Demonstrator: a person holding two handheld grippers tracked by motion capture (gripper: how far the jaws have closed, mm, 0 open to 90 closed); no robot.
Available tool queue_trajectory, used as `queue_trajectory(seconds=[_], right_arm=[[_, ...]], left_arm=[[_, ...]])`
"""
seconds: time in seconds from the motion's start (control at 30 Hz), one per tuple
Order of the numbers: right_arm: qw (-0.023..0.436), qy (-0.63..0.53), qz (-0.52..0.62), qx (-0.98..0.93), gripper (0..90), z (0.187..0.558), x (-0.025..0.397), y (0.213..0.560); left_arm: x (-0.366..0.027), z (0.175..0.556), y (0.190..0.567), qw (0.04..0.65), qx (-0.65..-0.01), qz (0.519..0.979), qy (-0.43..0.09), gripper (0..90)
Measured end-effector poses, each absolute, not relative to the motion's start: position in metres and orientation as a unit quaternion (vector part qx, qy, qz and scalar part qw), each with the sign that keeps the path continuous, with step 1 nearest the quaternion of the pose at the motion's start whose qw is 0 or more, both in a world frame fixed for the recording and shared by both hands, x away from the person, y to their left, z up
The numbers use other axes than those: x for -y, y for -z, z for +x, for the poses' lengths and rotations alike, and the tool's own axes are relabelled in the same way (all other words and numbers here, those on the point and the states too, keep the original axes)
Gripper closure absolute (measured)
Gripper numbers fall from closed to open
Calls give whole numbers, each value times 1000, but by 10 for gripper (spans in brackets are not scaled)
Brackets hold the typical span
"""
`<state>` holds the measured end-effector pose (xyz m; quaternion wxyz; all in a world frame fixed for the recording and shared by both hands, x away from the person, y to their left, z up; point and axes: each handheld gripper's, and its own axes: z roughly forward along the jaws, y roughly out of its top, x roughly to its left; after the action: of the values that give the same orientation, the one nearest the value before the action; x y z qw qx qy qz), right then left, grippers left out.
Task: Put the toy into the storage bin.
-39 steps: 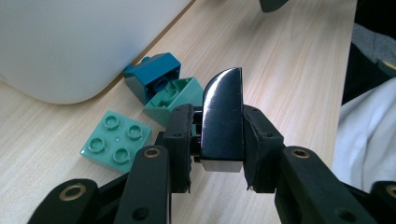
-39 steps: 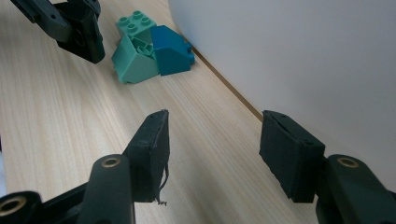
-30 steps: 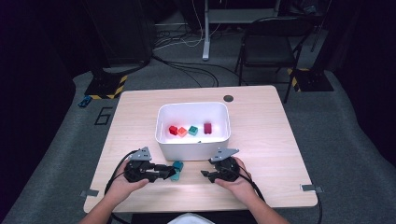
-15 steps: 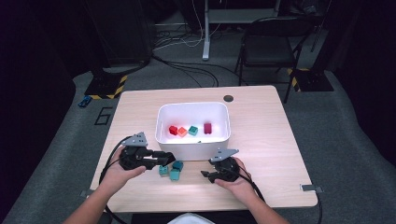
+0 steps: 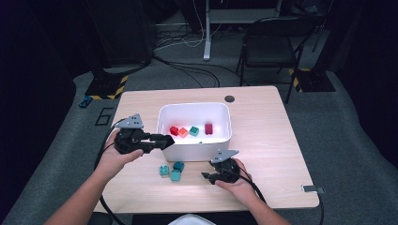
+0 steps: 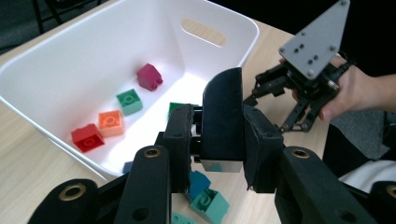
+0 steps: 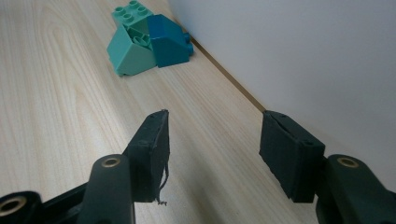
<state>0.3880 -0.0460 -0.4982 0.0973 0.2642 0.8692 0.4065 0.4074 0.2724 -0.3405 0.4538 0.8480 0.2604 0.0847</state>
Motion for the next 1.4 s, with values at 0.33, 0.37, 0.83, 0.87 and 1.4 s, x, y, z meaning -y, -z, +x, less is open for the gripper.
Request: queue_trajectory(seconds=[0.33, 0.37, 0.83, 0.87, 1.4], right_arm=[[98, -405, 262, -870, 422, 388, 46, 499], [99, -405, 261, -871, 422, 389, 46, 499], [100, -403, 261, -871, 422, 389, 46, 501], [99, -403, 263, -871, 422, 388, 46, 501], [97, -404, 261, -871, 422, 388, 46, 501]], left_arm=[[-262, 434, 332, 453, -264, 846, -96, 663], [-260, 436, 332, 453, -263, 847, -95, 663], [-238, 465, 333, 461, -269, 841, -91, 663], [-236, 467, 332, 459, -270, 842, -90, 663], [-192, 502, 341, 466, -266, 839, -91, 663]])
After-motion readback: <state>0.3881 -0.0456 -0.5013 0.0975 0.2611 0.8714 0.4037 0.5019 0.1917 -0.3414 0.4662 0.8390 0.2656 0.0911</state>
